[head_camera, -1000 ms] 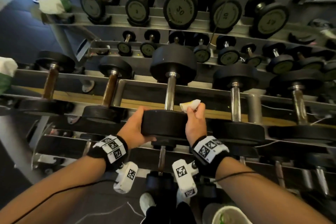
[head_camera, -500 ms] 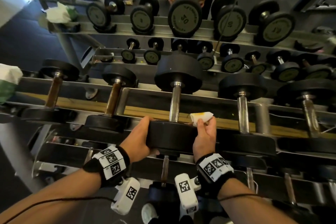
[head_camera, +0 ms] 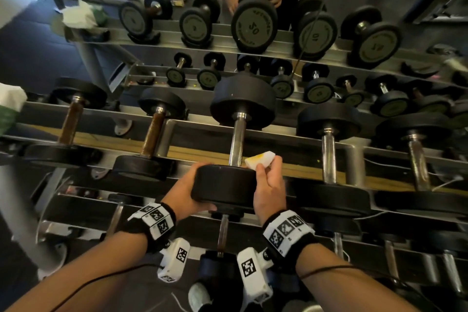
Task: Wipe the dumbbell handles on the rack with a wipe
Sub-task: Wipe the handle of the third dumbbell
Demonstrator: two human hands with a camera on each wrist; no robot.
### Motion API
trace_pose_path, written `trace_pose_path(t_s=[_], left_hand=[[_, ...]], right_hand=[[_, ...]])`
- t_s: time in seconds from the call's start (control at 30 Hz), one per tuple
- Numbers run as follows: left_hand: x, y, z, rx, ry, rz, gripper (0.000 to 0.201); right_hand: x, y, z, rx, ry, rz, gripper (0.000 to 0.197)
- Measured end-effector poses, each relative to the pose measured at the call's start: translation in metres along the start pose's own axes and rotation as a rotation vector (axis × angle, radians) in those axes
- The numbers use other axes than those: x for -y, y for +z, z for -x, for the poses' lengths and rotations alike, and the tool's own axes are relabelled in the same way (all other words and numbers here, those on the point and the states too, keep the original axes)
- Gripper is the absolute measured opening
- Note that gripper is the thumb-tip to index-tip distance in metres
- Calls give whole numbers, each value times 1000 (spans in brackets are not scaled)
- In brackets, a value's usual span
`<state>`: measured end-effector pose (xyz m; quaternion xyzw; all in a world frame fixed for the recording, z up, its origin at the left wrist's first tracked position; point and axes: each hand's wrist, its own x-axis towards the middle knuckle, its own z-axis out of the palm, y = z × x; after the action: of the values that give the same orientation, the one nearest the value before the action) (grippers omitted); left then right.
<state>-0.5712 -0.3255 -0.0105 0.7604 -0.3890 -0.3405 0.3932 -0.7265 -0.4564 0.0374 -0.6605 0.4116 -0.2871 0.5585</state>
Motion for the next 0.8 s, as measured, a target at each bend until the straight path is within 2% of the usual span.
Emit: trace_pose_path(t_s=[0.1,0.33,0.43,0.8], left_hand=[[4,4,0,-20,-7,-3,91],[6,5,-2,-29,-6,69,91],[3,1,-2,-20,8,49,87],[-17,-7,5,-37,25,-92,83]], right_hand=[[-3,3,0,-32,-36,22,5],[-12,4,-4,-68,-62,-117,13],[-16,4,-5,-71,-67,-162,9],[-34,-3,-9,-184,-9,-341,23]])
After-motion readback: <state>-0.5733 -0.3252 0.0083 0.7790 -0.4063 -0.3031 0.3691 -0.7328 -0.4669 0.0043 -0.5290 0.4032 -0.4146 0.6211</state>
